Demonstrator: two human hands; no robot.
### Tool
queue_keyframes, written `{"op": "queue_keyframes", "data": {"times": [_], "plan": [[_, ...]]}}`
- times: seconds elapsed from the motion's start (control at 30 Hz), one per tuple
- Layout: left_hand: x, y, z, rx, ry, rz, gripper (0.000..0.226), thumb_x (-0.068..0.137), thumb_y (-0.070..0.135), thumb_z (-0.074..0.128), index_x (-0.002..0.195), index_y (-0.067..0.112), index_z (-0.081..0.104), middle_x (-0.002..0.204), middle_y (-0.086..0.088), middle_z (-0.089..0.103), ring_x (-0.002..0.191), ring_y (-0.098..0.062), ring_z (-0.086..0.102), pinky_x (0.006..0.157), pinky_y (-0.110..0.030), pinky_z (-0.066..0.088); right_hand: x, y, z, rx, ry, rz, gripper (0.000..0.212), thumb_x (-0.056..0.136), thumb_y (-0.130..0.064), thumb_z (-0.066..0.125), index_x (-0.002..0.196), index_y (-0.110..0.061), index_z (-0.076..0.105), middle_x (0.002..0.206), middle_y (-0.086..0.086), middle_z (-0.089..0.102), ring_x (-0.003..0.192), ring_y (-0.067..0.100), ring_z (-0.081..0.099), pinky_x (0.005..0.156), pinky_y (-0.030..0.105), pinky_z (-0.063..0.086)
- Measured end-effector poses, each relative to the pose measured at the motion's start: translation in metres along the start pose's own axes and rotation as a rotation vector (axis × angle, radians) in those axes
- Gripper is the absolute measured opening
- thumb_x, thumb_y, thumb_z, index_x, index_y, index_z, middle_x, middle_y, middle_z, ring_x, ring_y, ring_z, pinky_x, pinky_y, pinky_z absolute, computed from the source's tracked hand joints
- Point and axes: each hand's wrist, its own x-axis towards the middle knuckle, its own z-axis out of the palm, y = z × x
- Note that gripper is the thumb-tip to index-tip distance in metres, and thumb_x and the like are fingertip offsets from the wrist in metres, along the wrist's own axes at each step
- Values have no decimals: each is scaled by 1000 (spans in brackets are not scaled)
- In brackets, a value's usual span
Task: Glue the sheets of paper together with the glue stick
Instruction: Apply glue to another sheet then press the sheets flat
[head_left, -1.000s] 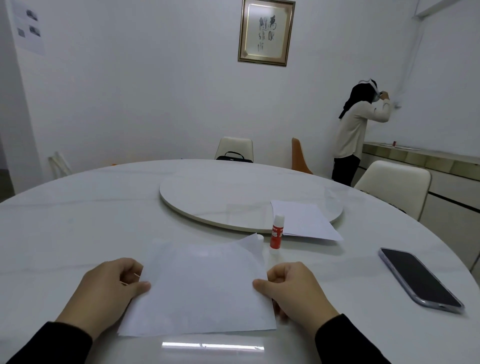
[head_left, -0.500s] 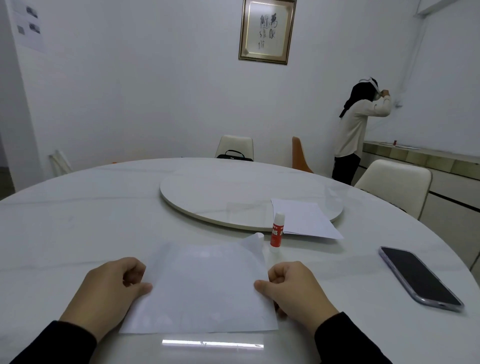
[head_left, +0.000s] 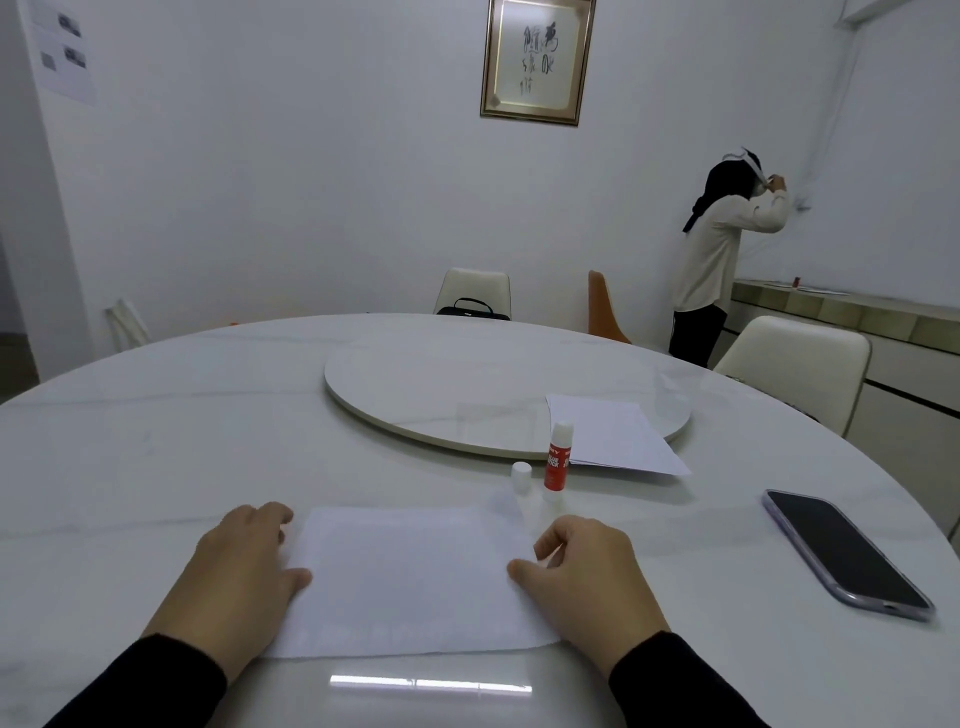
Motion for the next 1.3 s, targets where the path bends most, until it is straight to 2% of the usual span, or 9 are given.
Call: {"op": "queue_keyframes", "data": {"times": [0.07, 0.13, 0.2, 0.27, 0.33, 0.57, 0.77, 1.13, 1.3], "plan": [[2, 10, 0, 131, 38, 61, 51, 88, 28, 57, 134, 14, 40, 128, -6, 47, 117, -25, 44, 99, -29, 33, -2, -5, 3, -129, 137, -112, 24, 80, -44, 65, 95, -27, 56, 84, -10, 59, 78, 8, 57, 70, 18, 44], [5, 27, 4, 117, 49, 145, 47, 94, 28, 45, 137, 12, 37, 134, -8, 42, 124, -26, 40, 104, -30, 30, 1, -16, 7, -94, 215, -295, 26, 89, -38, 55, 111, -24, 57, 102, -7, 61, 98, 12, 57, 84, 22, 44], [6, 46, 15, 68, -2, 225, 46, 97, 28, 35, 141, 12, 32, 143, -6, 37, 133, -23, 33, 110, -31, 26, 8, -29, 16, -89, 69, -426, 34, 95, -30, 45, 126, -19, 53, 129, -2, 55, 122, 15, 46, 100, 24, 34], [3, 57, 30, 93, -108, 275, 50, 99, 31, 26, 146, 16, 23, 155, -1, 23, 143, -15, 19, 115, -30, 17, 14, -36, 30, -182, -138, -457, 45, 99, -28, 35, 142, -15, 38, 152, 2, 35, 139, 15, 29, 113, 27, 21], [2, 57, 43, 161, -191, 272, 52, 99, 32, 19, 149, 19, 13, 159, 4, 9, 146, -13, 6, 118, -32, 8, 17, -32, 45, -298, -277, -431, 52, 101, -32, 27, 150, -16, 21, 161, 1, 16, 146, 12, 14, 118, 29, 10], [5, 44, 46, 198, -248, 231, 58, 97, 41, 16, 150, 25, 2, 160, 7, -3, 146, -11, -3, 118, -34, 0, 25, -19, 54, -417, -405, -372, 60, 98, -45, 19, 153, -22, 6, 162, -2, 0, 148, 11, 0, 117, 28, 0], [5, 36, 41, 186, -252, 189, 67, 92, 54, 18, 150, 24, 2, 160, 8, -3, 146, -9, -3, 118, -31, 1, 19, -13, 49, -423, -332, -262, 70, 93, -58, 20, 153, -23, 7, 162, -3, 1, 148, 12, 1, 118, 31, 2], [6, 24, 33, 211, -266, 163, 61, 96, 45, 15, 150, 21, 0, 160, 7, -4, 146, -9, -2, 117, -29, 2, 2, 4, 23, -511, -364, -249, 62, 97, -51, 11, 152, -26, 0, 162, -7, -4, 147, 8, -3, 118, 35, -3], [4, 26, 34, 226, -275, 156, 63, 96, 44, 15, 150, 18, -4, 160, 5, -7, 146, -11, -5, 119, -32, 1, -17, 23, -1, -667, -307, -177, 62, 95, -52, 8, 152, -28, 2, 161, -10, -1, 148, 16, 1, 118, 43, 1]]}}
